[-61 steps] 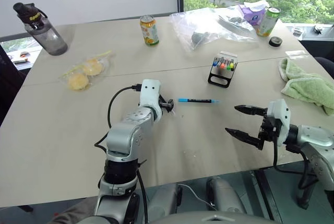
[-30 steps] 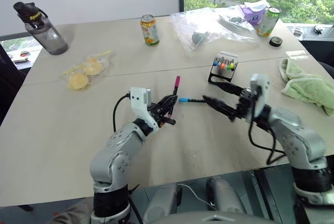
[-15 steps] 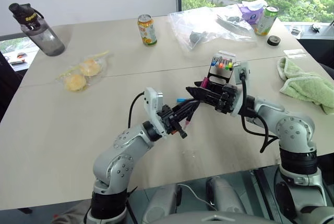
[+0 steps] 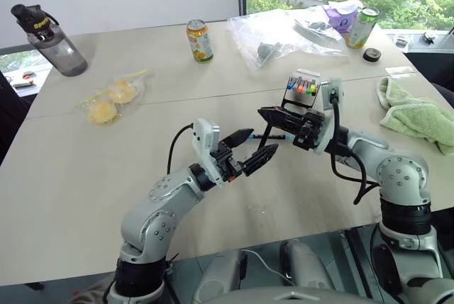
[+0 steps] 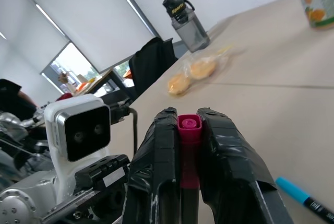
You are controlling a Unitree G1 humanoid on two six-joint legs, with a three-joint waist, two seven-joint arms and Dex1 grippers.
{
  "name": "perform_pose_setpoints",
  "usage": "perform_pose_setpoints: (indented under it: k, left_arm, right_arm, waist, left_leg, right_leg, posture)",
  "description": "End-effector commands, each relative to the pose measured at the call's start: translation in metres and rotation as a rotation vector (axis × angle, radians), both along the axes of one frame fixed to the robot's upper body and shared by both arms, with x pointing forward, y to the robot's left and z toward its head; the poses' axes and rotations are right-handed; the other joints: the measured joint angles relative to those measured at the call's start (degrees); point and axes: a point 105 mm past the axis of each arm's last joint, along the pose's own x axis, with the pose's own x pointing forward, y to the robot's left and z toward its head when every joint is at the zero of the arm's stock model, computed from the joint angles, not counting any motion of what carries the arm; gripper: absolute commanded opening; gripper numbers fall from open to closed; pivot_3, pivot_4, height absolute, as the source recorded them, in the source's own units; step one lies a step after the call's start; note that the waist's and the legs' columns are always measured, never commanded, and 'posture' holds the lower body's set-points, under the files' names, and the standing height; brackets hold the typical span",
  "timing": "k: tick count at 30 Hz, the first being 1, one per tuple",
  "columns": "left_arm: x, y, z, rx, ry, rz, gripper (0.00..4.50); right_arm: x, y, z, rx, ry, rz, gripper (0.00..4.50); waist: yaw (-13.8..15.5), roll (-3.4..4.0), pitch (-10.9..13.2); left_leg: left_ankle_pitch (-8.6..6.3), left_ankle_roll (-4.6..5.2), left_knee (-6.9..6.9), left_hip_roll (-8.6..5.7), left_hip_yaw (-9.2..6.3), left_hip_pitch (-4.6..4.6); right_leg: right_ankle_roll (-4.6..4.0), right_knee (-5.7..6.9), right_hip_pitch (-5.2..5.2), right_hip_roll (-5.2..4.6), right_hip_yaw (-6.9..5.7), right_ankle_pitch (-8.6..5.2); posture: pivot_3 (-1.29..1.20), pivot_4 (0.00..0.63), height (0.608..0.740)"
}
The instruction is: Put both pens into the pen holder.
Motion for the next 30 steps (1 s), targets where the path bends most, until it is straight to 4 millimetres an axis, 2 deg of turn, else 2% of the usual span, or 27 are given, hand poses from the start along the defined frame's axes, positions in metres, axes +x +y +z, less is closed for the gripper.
perform_pose_setpoints:
  k: [1, 4, 7, 12, 20, 30]
  left_arm:
    - [0.001, 0.015, 0.015, 0.022, -0.08, 0.032, 4.48]
    - [0.003, 0.027, 0.017, 0.121, -0.114, 0.059, 4.48]
    - [0.002, 0.035, 0.021, 0.179, -0.14, 0.062, 4.48]
    - [0.0, 0.038, 0.025, 0.25, -0.179, 0.05, 4.48]
    - [-0.002, 0.037, 0.029, 0.279, -0.204, 0.031, 4.48]
    - [-0.003, 0.036, 0.029, 0.284, -0.218, 0.029, 4.48]
  right_arm:
    - [0.001, -0.003, 0.028, -0.053, -0.199, -0.028, 0.01]
    - [-0.003, 0.005, 0.048, -0.228, -0.503, -0.02, 0.01]
    - [-0.006, 0.012, 0.069, -0.311, -0.767, -0.036, 0.01]
    - [0.005, 0.013, 0.069, -0.489, -1.098, -0.085, 0.01]
    - [0.035, 0.004, 0.043, -0.616, -1.261, -0.147, 0.01]
    - [0.057, 0.002, 0.027, -0.659, -1.352, -0.172, 0.01]
  waist:
    - [-0.08, 0.0, 0.0]
    - [-0.31, 0.0, 0.0]
    - [-0.91, 0.0, 0.0]
    - [-0.92, -0.01, 0.0]
    - [-0.98, -0.01, 0.01]
    - [-1.07, 0.0, 0.01]
  left_leg:
    - [0.0, 0.0, 0.0, 0.0, 0.0, 0.0]
    - [0.0, -0.01, -0.02, 0.01, 0.0, -0.06]
    - [0.0, -0.01, -0.01, 0.01, 0.01, -0.28]
    - [0.0, -0.01, -0.01, 0.01, 0.0, -0.3]
    - [0.01, -0.02, -0.01, 0.01, 0.01, -0.29]
    - [0.01, -0.02, -0.02, 0.01, 0.05, -0.29]
  right_leg:
    - [0.0, 0.0, -0.01, 0.0, 0.0, 0.0]
    - [0.0, 0.01, -0.07, 0.01, -0.01, 0.0]
    - [0.0, 0.01, -0.29, 0.0, 0.0, 0.0]
    - [0.0, -0.02, -0.31, -0.01, -0.02, 0.0]
    - [0.0, -0.01, -0.31, 0.0, 0.0, 0.0]
    - [-0.01, 0.0, -0.34, 0.03, 0.08, 0.0]
  posture:
    - [0.0, 0.15, 0.739]
    - [0.0, 0.15, 0.739]
    - [0.0, 0.15, 0.739]
    - [0.0, 0.15, 0.739]
    - [0.0, 0.15, 0.739]
    - [0.0, 0.15, 0.739]
